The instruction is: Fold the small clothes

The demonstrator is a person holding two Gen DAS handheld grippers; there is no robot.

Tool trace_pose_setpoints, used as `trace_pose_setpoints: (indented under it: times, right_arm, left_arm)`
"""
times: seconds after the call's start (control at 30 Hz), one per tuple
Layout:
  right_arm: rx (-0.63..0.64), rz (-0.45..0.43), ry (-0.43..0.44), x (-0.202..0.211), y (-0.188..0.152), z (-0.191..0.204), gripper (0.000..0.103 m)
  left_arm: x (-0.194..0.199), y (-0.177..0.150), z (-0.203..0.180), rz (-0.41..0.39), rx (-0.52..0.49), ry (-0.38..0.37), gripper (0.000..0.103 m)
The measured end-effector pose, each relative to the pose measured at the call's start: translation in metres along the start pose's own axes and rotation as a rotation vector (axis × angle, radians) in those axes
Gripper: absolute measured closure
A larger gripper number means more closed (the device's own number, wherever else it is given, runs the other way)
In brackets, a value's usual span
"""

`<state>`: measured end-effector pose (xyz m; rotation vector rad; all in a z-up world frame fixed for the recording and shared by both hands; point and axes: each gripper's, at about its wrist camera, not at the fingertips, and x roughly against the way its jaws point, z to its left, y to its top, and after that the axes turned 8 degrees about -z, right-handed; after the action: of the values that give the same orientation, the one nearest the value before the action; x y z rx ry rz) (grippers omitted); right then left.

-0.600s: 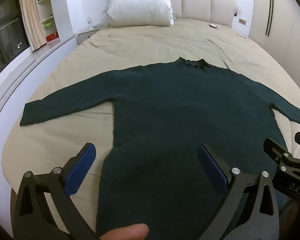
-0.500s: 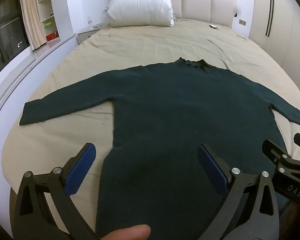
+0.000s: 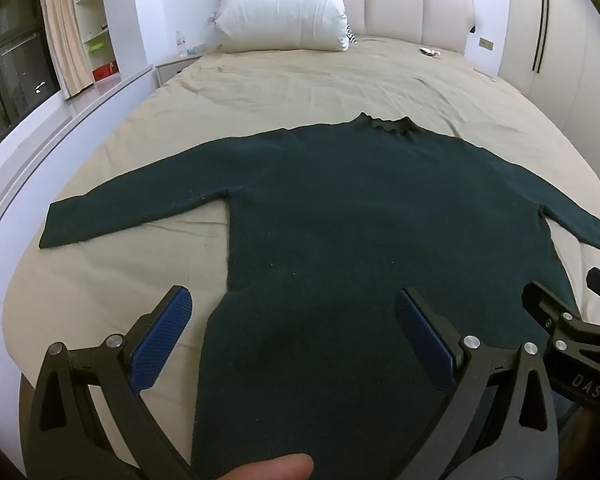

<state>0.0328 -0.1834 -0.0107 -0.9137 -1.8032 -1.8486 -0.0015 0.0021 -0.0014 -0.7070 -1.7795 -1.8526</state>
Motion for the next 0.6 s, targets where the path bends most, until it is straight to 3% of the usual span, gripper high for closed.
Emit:
trace_pose_setpoints:
  times: [0.6]
  right_arm:
    - [0.003,0.006,-0.003,-0.0014,-0.0044,0.0049,0.000]
  left_arm:
    - [-0.0033,-0.0006,0.0031,0.009,0.001,0.008,0.000]
